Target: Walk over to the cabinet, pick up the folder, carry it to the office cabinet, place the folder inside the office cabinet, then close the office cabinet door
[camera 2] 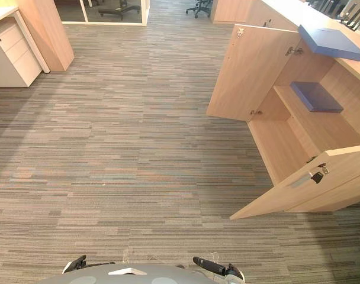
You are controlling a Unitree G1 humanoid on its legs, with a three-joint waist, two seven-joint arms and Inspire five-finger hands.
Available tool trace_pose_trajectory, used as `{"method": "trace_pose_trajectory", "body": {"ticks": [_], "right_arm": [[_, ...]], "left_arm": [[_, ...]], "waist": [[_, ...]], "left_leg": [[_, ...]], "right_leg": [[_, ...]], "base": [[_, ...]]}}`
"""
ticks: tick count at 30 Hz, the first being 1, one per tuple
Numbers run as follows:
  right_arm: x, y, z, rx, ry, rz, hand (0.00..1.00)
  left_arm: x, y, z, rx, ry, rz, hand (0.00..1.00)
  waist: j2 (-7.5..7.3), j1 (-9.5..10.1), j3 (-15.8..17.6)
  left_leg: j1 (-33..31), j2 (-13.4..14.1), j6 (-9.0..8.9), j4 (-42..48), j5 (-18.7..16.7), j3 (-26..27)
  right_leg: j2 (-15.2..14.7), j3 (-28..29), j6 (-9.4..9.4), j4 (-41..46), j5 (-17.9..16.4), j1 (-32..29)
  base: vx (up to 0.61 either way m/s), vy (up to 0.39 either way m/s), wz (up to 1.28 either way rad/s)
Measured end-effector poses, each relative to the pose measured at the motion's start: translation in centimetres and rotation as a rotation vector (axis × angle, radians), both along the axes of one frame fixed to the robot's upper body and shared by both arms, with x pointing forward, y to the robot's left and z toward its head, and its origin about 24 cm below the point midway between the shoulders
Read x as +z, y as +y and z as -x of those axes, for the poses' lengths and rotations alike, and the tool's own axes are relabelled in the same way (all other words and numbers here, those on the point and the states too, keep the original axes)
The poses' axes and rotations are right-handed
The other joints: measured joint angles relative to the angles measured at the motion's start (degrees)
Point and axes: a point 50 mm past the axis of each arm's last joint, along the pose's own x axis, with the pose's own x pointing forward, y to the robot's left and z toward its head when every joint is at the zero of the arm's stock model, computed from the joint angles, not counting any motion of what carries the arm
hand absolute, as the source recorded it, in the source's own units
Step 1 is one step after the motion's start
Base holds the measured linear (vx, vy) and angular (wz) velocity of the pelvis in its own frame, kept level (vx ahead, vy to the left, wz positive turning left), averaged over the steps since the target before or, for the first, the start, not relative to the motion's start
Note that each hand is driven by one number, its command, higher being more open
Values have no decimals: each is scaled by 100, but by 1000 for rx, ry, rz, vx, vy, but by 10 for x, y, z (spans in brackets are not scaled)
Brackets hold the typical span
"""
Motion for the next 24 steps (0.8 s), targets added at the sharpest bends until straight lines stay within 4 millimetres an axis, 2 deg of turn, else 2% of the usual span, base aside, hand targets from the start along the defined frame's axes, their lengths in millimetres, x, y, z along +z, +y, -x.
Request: {"method": "trace_pose_trajectory", "body": {"ticks": [6,18,19,21,22,23,24], "right_arm": [[1,-1,-2,31,3,64,100],[1,0,-3,30,-1,56,100],[2,1,-8,35,-13,46,100],[2,1,-9,36,-16,41,100],[2,1,-10,37,-17,38,100],[2,-1,-12,39,-23,38,100],[3,-3,-12,40,-23,39,100]], "left_arm": [[1,0,-1,12,-13,-34,100],[1,1,-2,13,-16,-35,100],[1,2,-3,13,-19,-37,100],[1,2,-4,14,-19,-38,100],[1,2,-4,21,-21,-37,100],[1,1,-3,44,-24,-31,100],[1,-1,-2,61,-25,-25,100]], "waist": [[-8,1,3],[-18,11,93],[-42,9,162],[-41,11,169],[-21,13,195],[49,14,240],[88,14,260]], "left_leg": [[1,2,-1,6,-1,10],[66,-4,-30,69,-23,3],[35,-17,-104,252,-117,2],[-103,-19,-109,530,-259,9],[-299,-8,-131,931,-502,31],[-559,57,-208,1478,-831,59],[-697,112,-295,1762,-1006,94]], "right_leg": [[0,12,-1,0,0,0],[-10,3,-2,-2,3,101],[-31,-1,-2,2,3,156],[-39,-3,-1,19,1,147],[-38,-7,-21,32,-57,137],[-3,-27,-94,60,-142,123],[30,-44,-124,100,-169,117]], "base": [[-43,-18,-1],[-6,-3,0],[-43,-12,2],[-59,-16,2],[-60,-15,-1],[-66,-15,-5],[-70,-7,-18]]}}
